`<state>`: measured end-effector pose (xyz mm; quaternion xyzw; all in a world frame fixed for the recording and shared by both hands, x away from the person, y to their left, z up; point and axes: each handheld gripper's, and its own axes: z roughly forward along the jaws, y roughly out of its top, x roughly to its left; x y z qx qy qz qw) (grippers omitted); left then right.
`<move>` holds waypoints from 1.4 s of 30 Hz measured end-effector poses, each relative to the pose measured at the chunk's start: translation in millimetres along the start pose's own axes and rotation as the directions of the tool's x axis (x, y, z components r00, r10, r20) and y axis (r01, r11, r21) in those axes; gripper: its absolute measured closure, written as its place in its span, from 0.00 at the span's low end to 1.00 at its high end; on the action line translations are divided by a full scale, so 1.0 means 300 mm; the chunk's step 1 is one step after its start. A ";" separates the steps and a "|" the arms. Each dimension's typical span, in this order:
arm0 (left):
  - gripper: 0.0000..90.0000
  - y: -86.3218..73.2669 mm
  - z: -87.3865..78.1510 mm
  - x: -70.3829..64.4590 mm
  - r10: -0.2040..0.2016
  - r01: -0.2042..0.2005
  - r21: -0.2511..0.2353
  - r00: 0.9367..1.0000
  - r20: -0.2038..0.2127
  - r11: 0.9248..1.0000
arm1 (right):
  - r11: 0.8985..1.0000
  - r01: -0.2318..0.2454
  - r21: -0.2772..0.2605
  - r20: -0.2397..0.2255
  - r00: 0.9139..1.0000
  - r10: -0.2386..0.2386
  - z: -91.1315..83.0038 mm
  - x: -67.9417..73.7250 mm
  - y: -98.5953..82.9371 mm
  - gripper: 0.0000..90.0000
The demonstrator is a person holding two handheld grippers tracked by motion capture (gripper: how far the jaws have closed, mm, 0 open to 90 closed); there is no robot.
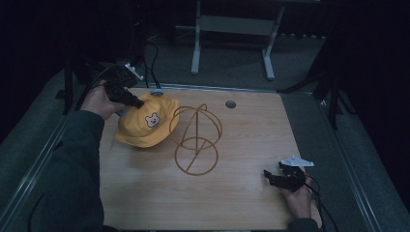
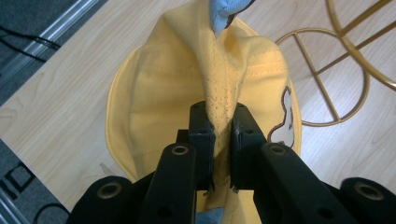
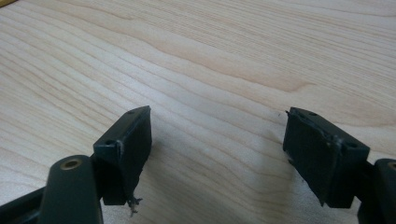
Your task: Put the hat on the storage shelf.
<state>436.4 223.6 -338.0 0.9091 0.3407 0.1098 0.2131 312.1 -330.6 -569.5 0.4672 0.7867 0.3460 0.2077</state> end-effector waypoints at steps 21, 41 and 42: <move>0.90 -0.048 -0.086 -0.010 0.022 -0.021 -0.041 1.000 0.011 0.999 | 1.000 0.002 -0.001 0.000 1.000 -0.002 0.000 0.000 0.000 0.26; 0.90 -0.113 -0.170 0.006 0.015 -0.010 -0.081 0.998 0.061 0.997 | 1.000 0.001 -0.001 0.000 1.000 -0.001 0.000 0.000 0.000 0.26; 0.91 -0.115 -0.173 0.007 0.017 -0.012 -0.083 0.998 0.064 0.996 | 1.000 0.001 -0.001 0.000 1.000 -0.001 0.000 0.000 0.000 0.26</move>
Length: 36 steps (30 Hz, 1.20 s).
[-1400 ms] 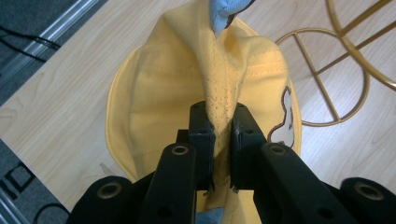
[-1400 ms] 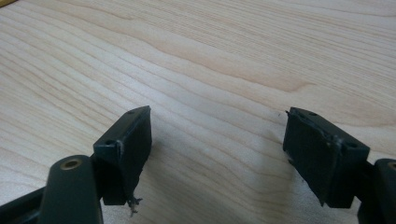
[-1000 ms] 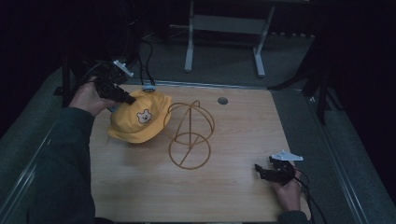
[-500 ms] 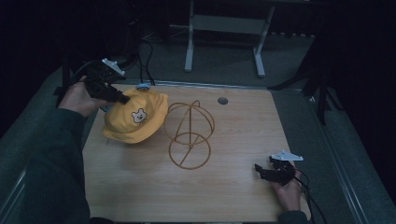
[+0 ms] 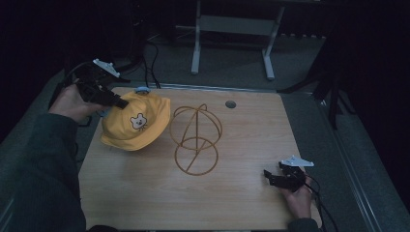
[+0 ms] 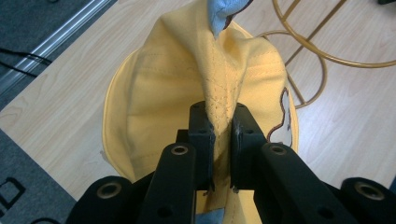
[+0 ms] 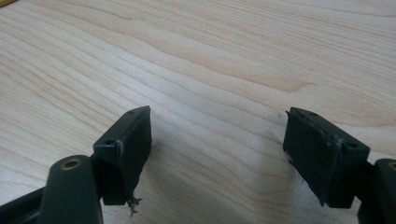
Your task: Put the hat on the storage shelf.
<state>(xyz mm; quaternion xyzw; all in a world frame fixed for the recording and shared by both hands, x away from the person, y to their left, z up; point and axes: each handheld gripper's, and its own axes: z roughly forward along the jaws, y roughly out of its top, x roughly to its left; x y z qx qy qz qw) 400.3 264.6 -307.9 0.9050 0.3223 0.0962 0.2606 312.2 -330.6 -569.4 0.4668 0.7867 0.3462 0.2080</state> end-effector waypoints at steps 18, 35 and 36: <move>0.91 -0.030 -0.061 0.010 -0.007 0.011 -0.057 0.998 0.058 0.998 | 1.000 0.001 0.000 0.000 1.000 -0.001 0.000 0.000 0.000 0.26; 0.91 -0.010 -0.119 -0.001 -0.002 0.008 -0.107 0.998 0.057 0.994 | 1.000 0.001 0.002 0.000 1.000 -0.001 0.000 -0.001 0.000 0.26; 0.91 -0.008 -0.121 -0.002 -0.002 0.008 -0.109 0.998 0.059 0.994 | 1.000 0.002 0.002 0.000 1.000 -0.002 0.000 -0.001 0.000 0.26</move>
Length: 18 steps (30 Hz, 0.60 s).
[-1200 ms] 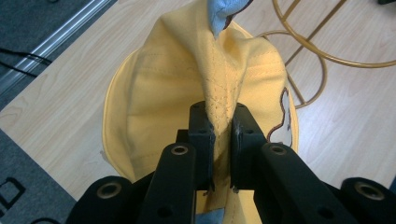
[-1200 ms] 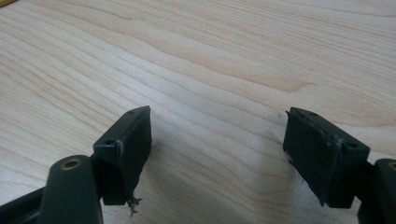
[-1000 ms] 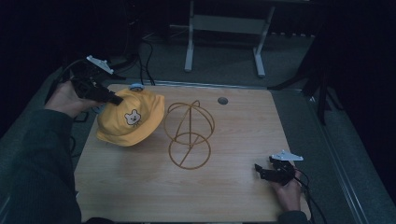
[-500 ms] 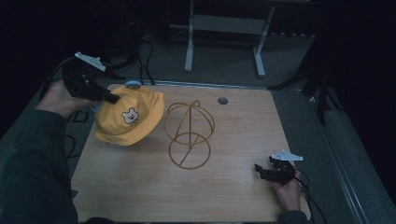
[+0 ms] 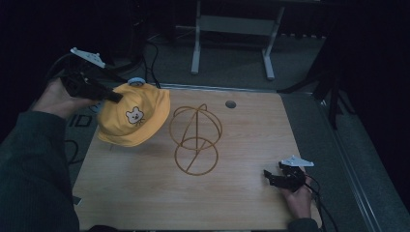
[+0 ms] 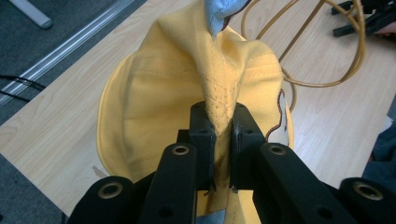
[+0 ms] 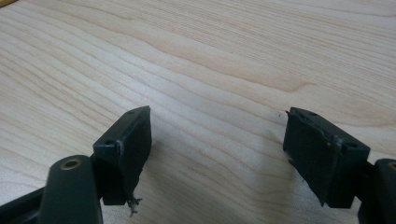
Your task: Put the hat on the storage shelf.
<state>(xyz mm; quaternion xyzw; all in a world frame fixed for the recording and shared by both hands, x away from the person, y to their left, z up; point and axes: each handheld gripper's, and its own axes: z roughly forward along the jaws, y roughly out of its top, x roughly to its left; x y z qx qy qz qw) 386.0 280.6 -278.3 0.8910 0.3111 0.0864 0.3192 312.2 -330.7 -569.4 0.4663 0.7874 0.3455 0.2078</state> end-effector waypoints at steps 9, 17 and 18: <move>0.91 0.027 -0.022 -0.015 0.015 -0.015 -0.009 1.000 0.027 1.000 | 1.000 0.000 0.000 0.000 1.000 0.000 0.000 0.000 0.000 0.26; 0.91 0.044 -0.041 -0.022 0.023 -0.021 -0.037 0.999 0.033 0.999 | 1.000 0.000 0.000 0.000 1.000 0.000 0.000 0.000 0.000 0.26; 0.91 0.050 -0.042 -0.027 0.026 -0.025 -0.046 0.999 0.041 0.999 | 1.000 0.000 0.000 0.000 1.000 0.000 0.000 0.000 0.000 0.26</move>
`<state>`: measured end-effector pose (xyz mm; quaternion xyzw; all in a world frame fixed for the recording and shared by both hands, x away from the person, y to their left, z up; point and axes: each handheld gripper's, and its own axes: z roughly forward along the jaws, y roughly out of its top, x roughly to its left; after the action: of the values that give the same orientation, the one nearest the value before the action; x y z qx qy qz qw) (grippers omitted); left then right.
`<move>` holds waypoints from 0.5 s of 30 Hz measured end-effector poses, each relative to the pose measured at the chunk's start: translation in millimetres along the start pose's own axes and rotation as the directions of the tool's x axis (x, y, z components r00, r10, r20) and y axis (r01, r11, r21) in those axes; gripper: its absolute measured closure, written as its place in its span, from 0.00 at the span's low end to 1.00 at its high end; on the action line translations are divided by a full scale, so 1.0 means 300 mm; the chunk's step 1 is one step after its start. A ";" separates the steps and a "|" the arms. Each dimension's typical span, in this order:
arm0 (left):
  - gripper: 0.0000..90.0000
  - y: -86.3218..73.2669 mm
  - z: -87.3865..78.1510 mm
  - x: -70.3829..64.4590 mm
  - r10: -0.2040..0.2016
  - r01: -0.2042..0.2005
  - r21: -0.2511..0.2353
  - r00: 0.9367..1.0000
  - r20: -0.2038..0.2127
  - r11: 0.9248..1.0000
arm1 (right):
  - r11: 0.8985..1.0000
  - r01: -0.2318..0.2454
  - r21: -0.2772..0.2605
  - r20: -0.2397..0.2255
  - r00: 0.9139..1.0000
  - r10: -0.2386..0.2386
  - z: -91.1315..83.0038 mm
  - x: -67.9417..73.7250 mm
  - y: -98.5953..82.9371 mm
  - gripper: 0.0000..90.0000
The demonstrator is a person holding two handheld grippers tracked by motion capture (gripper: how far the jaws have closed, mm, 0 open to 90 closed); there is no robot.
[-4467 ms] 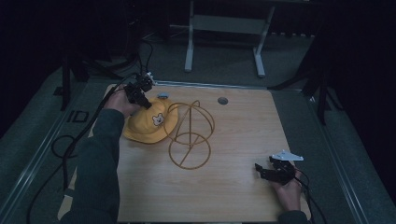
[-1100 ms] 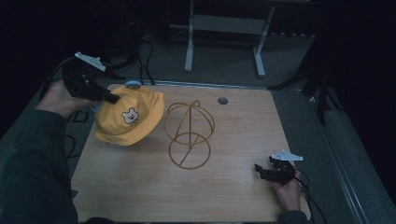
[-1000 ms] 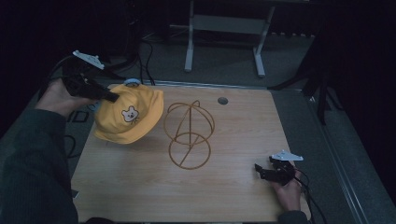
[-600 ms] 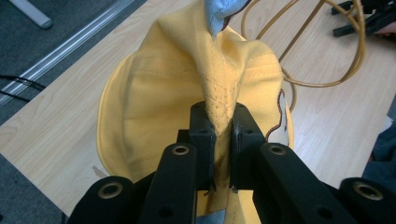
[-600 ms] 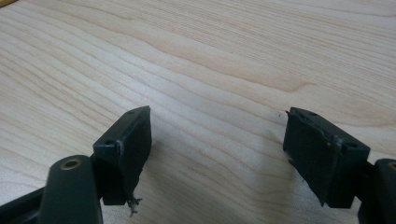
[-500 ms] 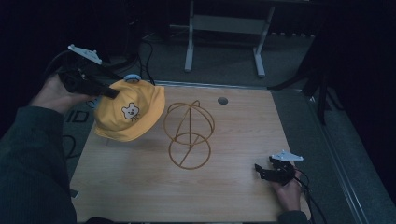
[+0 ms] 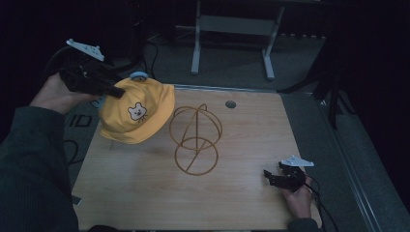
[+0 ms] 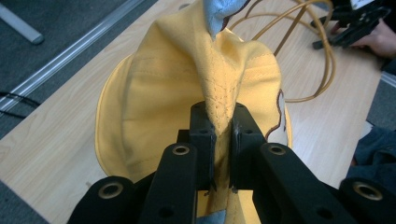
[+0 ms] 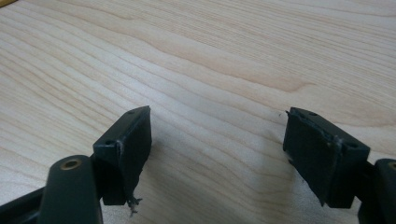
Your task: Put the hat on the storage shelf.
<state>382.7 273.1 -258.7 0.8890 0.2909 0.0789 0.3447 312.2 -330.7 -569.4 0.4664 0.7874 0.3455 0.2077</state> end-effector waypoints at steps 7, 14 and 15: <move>0.91 0.016 0.002 -0.011 0.005 -0.005 0.008 1.000 0.005 1.000 | 1.000 0.001 0.000 0.000 1.000 -0.001 0.000 0.000 0.000 0.26; 0.91 0.041 -0.003 -0.030 0.028 -0.026 -0.038 0.998 0.047 0.999 | 1.000 0.001 0.000 0.000 1.000 -0.001 0.000 0.000 0.000 0.26; 0.91 0.044 -0.002 -0.033 0.030 -0.027 -0.046 0.998 0.055 0.999 | 1.000 0.001 0.000 0.000 1.000 -0.001 0.000 0.000 0.000 0.26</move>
<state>380.6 260.0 -249.0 0.8869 0.2667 0.0656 0.3715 312.3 -330.8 -569.4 0.4660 0.7875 0.3455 0.2080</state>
